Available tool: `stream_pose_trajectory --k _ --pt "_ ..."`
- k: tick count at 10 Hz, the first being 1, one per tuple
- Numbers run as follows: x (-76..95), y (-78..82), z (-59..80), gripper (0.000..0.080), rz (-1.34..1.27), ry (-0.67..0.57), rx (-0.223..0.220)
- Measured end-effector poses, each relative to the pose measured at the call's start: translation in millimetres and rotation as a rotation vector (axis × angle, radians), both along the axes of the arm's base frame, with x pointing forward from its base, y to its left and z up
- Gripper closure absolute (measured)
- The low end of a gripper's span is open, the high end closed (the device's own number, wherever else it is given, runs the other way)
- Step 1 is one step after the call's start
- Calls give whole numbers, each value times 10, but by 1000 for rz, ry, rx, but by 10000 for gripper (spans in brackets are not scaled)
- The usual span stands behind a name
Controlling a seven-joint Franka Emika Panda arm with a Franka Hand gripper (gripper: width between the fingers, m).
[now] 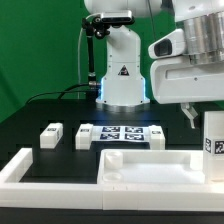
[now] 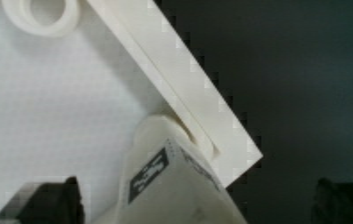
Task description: Assemble desk
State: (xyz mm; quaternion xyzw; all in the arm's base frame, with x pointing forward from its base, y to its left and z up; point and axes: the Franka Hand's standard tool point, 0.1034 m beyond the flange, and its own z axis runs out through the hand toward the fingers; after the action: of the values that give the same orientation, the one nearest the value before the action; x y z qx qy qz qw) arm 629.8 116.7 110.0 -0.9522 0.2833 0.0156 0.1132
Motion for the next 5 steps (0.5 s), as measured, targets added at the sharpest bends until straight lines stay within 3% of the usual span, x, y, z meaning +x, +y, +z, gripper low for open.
stream_pose_trajectory --k 1,3,5 --pt "-2 -11 2 150 99 -19 -15" --pt "34 -50 13 150 496 -90 -97" --pt "53 -48 -51 150 692 -111 -117"
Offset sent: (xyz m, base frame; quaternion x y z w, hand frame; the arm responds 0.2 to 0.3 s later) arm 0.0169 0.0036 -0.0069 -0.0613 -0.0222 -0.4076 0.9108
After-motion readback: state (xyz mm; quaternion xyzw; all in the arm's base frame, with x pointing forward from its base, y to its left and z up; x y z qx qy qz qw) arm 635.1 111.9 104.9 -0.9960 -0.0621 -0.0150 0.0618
